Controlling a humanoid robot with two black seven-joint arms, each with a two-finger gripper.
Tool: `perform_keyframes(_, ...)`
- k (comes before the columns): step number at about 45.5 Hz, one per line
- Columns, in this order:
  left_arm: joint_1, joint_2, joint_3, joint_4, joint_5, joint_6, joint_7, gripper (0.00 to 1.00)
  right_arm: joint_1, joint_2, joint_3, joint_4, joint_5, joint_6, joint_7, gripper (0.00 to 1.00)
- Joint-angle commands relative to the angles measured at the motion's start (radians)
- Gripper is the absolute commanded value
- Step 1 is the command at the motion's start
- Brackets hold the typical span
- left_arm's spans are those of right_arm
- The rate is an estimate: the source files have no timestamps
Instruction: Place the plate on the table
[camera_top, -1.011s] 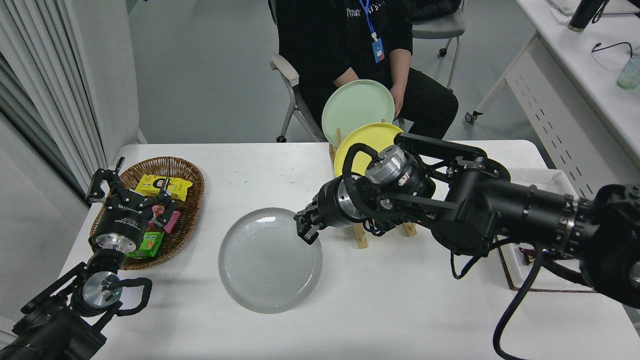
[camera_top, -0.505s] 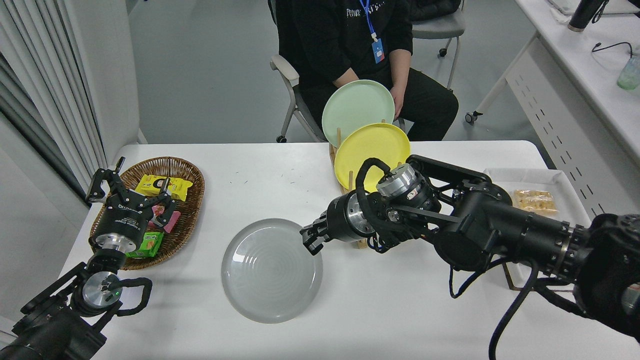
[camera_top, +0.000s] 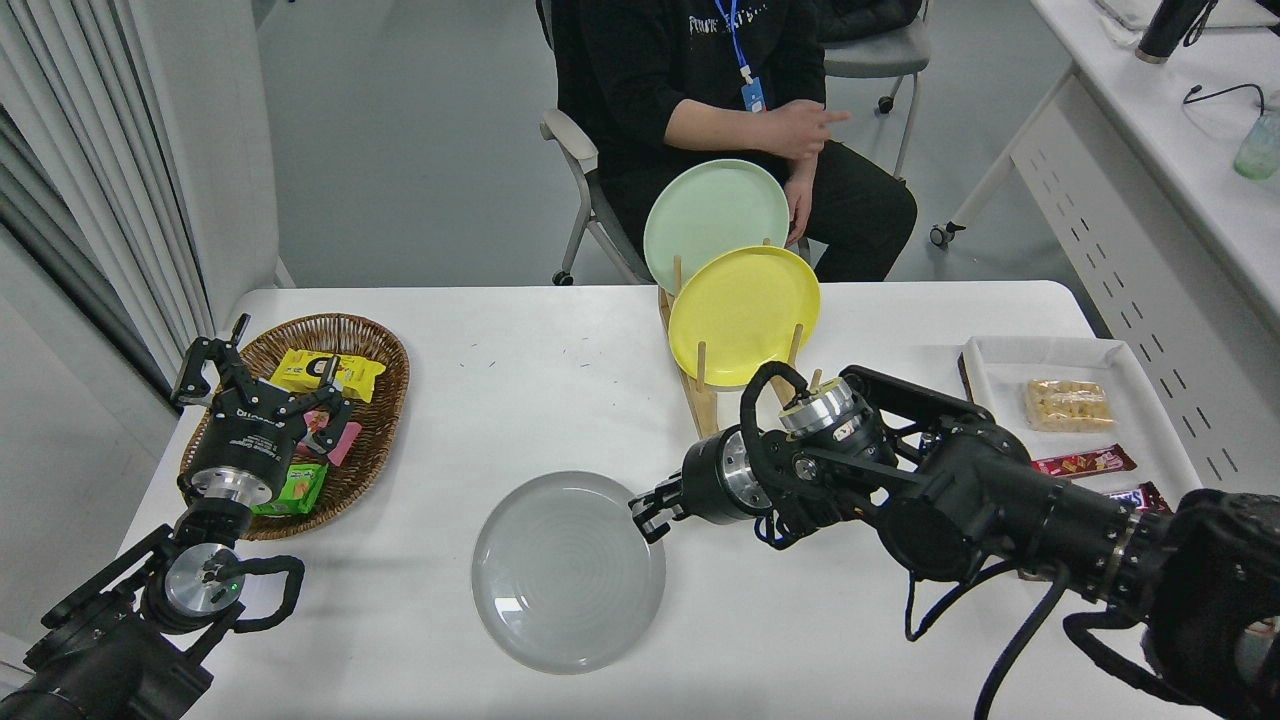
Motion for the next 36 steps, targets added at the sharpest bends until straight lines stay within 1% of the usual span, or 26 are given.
perform_keyframes(1,0.000,0.000,0.000,0.000,0.000,0.000,0.000,0.98,-0.047,0.003,0.008,-0.014,-0.005,0.000,0.000,0.00)
perform_keyframes(20,0.000,0.000,0.000,0.000,0.000,0.000,0.000,0.98,-0.095,0.003,0.008,-0.014,-0.005,0.000,0.001,0.00)
perform_keyframes(36,0.000,0.000,0.000,0.000,0.000,0.000,0.000,0.98,-0.099,0.020,0.008,-0.026,-0.008,0.000,0.001,0.00)
